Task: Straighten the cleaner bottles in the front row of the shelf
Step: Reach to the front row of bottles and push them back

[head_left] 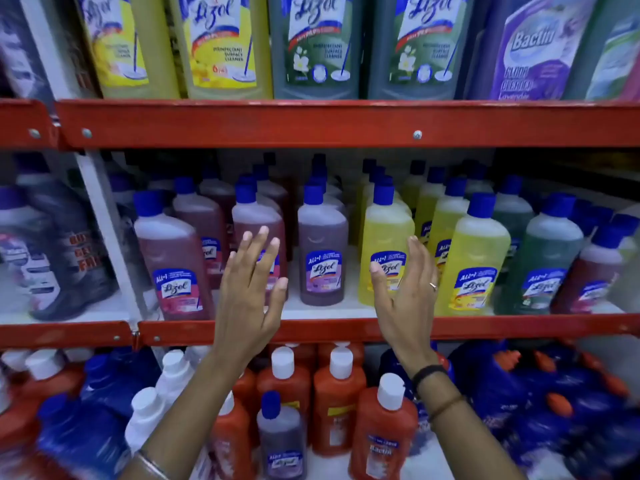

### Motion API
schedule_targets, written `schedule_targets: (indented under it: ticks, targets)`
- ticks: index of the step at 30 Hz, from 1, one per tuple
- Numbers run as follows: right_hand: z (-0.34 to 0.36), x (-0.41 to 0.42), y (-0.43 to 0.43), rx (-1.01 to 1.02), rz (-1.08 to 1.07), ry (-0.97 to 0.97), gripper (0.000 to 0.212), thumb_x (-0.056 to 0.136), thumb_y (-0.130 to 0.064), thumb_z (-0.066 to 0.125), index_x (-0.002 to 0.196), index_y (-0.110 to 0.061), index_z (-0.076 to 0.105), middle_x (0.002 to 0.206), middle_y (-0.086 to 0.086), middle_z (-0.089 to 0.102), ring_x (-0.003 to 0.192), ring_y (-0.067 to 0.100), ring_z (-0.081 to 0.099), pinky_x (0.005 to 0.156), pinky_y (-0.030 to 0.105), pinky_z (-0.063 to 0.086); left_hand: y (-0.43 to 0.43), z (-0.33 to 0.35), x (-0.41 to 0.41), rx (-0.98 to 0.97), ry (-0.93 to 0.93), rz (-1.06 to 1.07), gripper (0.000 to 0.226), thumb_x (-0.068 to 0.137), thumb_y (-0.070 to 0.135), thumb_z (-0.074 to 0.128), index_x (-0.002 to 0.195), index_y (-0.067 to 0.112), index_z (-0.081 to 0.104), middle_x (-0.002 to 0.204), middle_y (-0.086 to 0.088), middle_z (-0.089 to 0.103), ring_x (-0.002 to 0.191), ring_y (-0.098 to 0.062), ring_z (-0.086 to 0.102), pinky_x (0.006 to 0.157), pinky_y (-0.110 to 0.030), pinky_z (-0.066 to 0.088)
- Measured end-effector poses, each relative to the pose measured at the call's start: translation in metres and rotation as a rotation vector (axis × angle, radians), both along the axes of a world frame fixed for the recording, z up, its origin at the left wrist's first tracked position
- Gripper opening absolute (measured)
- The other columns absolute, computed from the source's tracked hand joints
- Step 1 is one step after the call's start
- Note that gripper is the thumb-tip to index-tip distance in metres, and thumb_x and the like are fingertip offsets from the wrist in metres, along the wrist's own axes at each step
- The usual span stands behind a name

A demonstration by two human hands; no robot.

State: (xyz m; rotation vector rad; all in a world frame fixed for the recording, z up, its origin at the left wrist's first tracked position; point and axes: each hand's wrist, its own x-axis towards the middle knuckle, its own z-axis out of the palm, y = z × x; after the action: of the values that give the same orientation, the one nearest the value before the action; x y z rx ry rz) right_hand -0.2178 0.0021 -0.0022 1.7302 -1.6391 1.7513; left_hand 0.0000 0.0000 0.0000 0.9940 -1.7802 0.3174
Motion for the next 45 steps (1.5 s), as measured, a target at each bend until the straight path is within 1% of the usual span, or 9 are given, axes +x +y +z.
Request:
schedule_targets:
  ticks: [3,6,8,11,17,28,33,39,45]
  targets:
    - [-0.014,-0.001,-0.016,0.105,-0.026,-0.057,0.075,0.087,-0.045,0.054,0.142,-0.008,0.019,0.148,0.015,0.03,0.135,0.026,0.026,0.105,0.035,0.028,-0.007,-0.021,0.005,0.083,-0.006,0.05,0.052,0.093,0.028,0.039,0.144,0.016,0.031,0.155,-0.005,0.028,0.146,-0.016,0.014,0.113,-0.054,0.026]
    - [-0.024,0.001,-0.036,0.231,-0.083,-0.09,0.097,0.077,-0.045,0.067,0.143,-0.001,0.01,0.144,0.027,0.028,0.132,0.041,0.028,0.105,0.048,0.032,-0.021,-0.047,0.009,0.214,-0.044,0.111,0.056,0.094,0.036,0.035,0.147,0.022,0.023,0.158,0.0,0.02,0.147,-0.014,0.007,0.117,-0.051,0.017]
    - [-0.023,0.0,-0.05,0.318,-0.136,-0.095,0.111,0.068,-0.047,0.073,0.143,0.001,0.006,0.139,0.03,0.031,0.127,0.046,0.034,0.103,0.049,0.036,-0.03,-0.059,0.013,0.293,-0.052,0.176,0.059,0.093,0.04,0.032,0.148,0.023,0.018,0.159,0.002,0.015,0.147,-0.014,0.003,0.117,-0.05,0.014]
    - [-0.02,0.0,-0.065,0.409,-0.183,-0.111,0.122,0.059,-0.049,0.079,0.143,0.0,0.005,0.135,0.03,0.034,0.118,0.047,0.043,0.096,0.048,0.042,-0.037,-0.071,0.014,0.336,-0.126,0.275,0.059,0.093,0.042,0.029,0.148,0.023,0.019,0.158,-0.001,0.02,0.146,-0.016,0.007,0.115,-0.054,0.017]
    - [-0.018,-0.005,-0.075,0.43,-0.246,-0.055,0.121,0.055,-0.053,0.078,0.142,0.0,0.012,0.129,0.028,0.041,0.106,0.046,0.053,0.079,0.047,0.049,-0.04,-0.073,0.013,0.337,-0.153,0.32,0.058,0.092,0.042,0.03,0.147,0.026,0.022,0.157,-0.003,0.024,0.146,-0.016,0.009,0.114,-0.053,0.017]
    - [-0.022,-0.016,-0.05,0.447,-0.294,0.024,0.114,0.06,-0.056,0.073,0.14,-0.002,0.012,0.127,0.024,0.043,0.101,0.042,0.055,0.076,0.041,0.048,-0.039,-0.072,0.013,0.355,-0.18,0.33,0.058,0.092,0.04,0.031,0.147,0.024,0.023,0.158,-0.003,0.021,0.146,-0.02,0.012,0.113,-0.054,0.019]
    - [-0.026,-0.018,-0.039,0.421,-0.299,0.026,0.112,0.059,-0.061,0.07,0.139,-0.006,0.013,0.12,0.023,0.046,0.095,0.043,0.057,0.075,0.046,0.049,-0.037,-0.071,0.012,0.362,-0.182,0.33,0.058,0.091,0.039,0.031,0.147,0.023,0.024,0.157,-0.005,0.023,0.146,-0.021,0.014,0.112,-0.054,0.022]
    - [-0.028,-0.019,-0.025,0.39,-0.29,0.027,0.113,0.06,-0.058,0.071,0.14,-0.006,0.011,0.122,0.022,0.045,0.099,0.042,0.055,0.072,0.042,0.05,-0.035,-0.07,0.012,0.378,-0.186,0.319,0.058,0.092,0.04,0.029,0.147,0.023,0.023,0.158,-0.005,0.022,0.146,-0.02,0.013,0.112,-0.054,0.022]
    - [-0.032,-0.015,-0.021,0.375,-0.284,-0.015,0.11,0.06,-0.055,0.073,0.14,-0.006,0.016,0.126,0.023,0.04,0.106,0.043,0.051,0.078,0.048,0.051,-0.028,-0.079,0.021,0.394,-0.223,0.312,0.062,0.093,0.05,0.026,0.149,0.027,0.015,0.159,-0.001,0.014,0.146,-0.022,0.009,0.115,-0.052,0.015]
